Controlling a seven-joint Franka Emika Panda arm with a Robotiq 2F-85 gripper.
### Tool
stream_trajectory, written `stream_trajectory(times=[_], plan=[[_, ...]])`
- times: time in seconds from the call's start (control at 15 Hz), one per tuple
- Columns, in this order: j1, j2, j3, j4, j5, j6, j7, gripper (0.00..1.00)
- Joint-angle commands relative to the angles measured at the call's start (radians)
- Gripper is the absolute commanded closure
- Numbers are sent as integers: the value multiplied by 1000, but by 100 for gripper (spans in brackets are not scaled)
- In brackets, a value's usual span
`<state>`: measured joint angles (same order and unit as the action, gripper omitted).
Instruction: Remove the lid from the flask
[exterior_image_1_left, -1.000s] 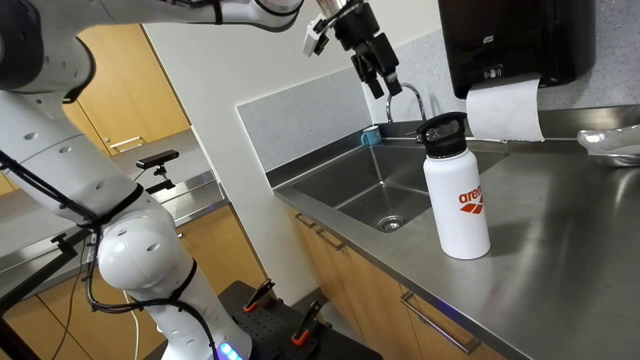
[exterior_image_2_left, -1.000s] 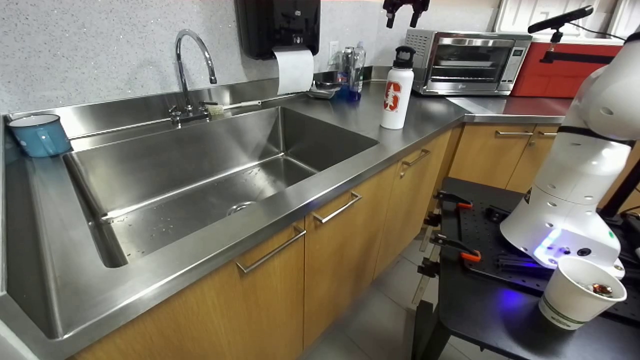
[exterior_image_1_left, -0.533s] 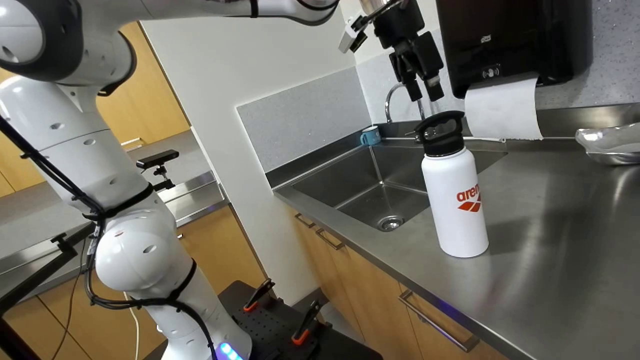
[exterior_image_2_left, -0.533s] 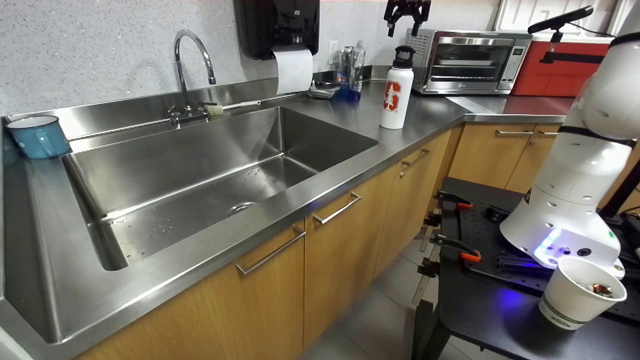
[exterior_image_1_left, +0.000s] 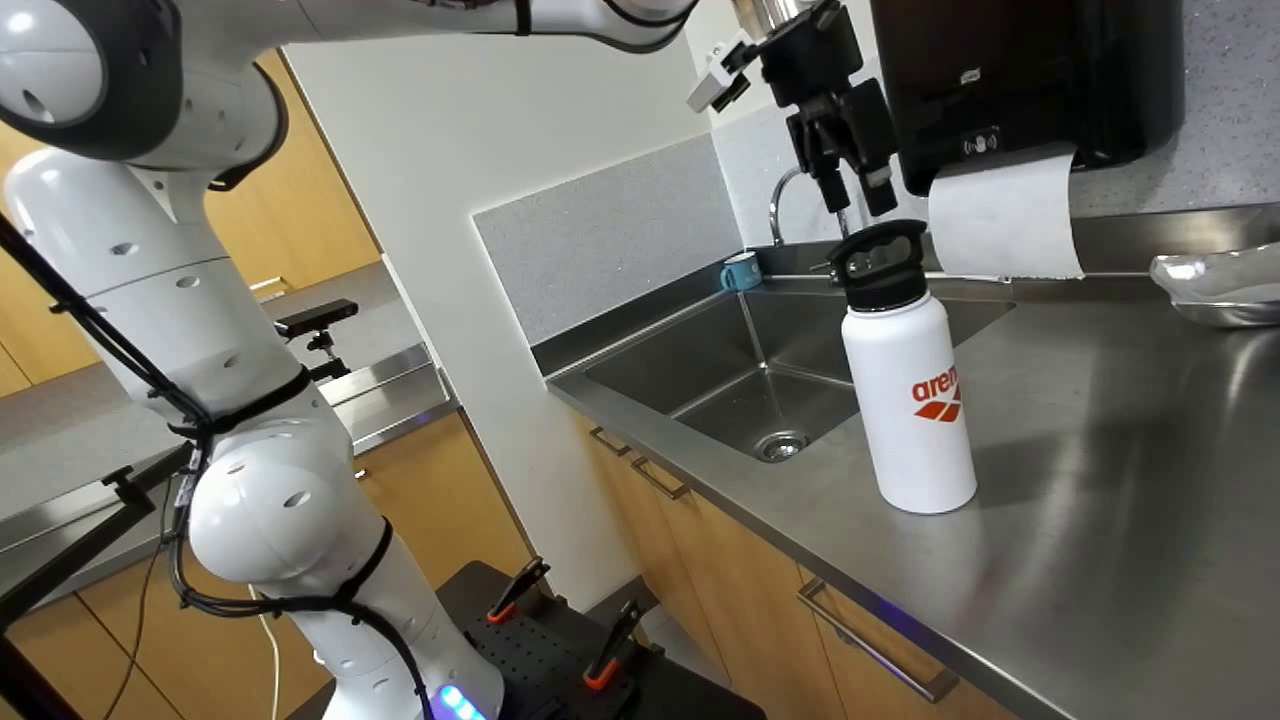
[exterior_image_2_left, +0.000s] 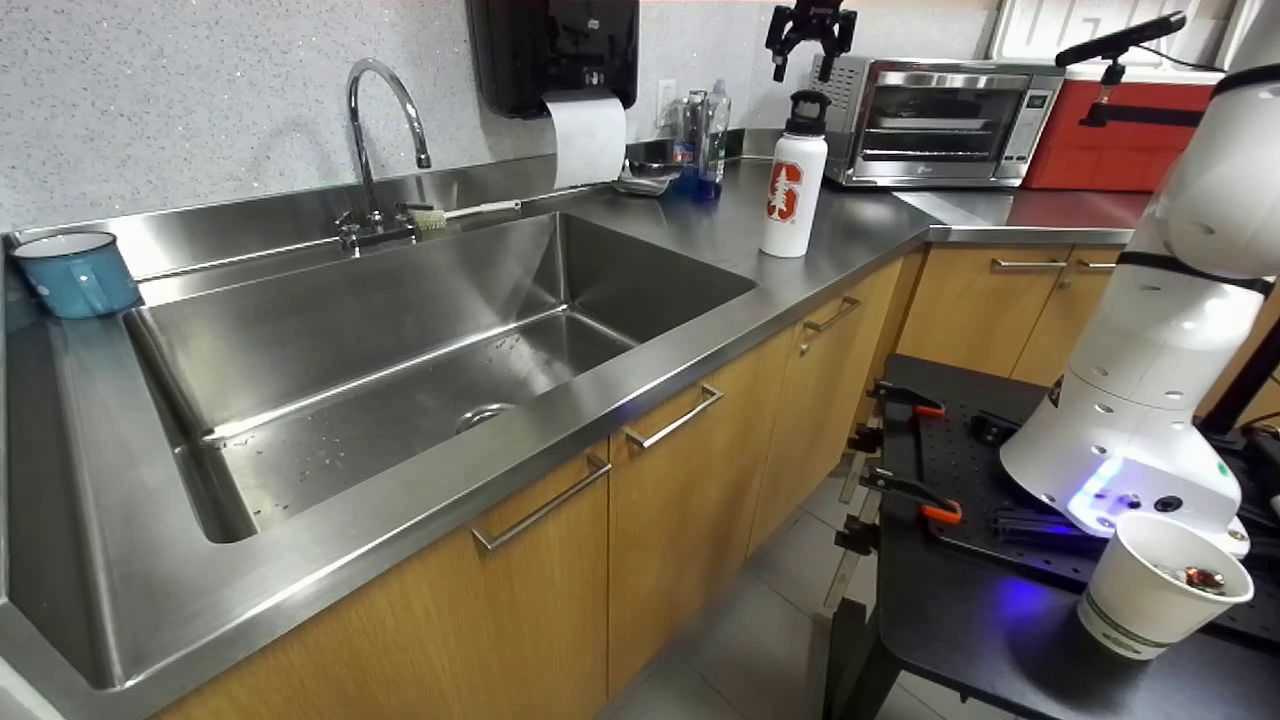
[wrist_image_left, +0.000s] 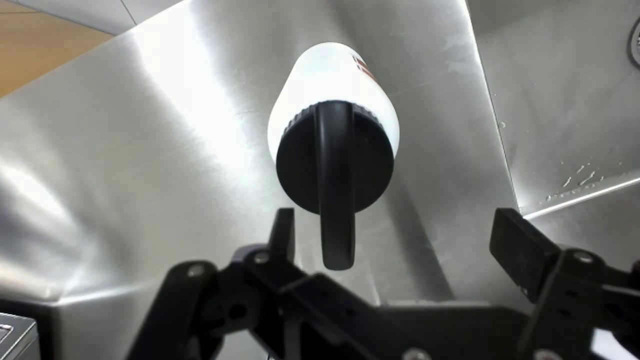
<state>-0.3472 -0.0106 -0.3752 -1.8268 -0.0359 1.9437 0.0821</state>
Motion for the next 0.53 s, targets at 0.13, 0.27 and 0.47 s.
stream_trajectory(times=[0.13, 0.27, 0.47], plan=[[-10, 3, 0, -7, 12, 6, -25, 0], [-11, 0, 0, -18, 7, 10, -26, 0], [-16, 0, -2, -29, 5, 18, -24, 0]])
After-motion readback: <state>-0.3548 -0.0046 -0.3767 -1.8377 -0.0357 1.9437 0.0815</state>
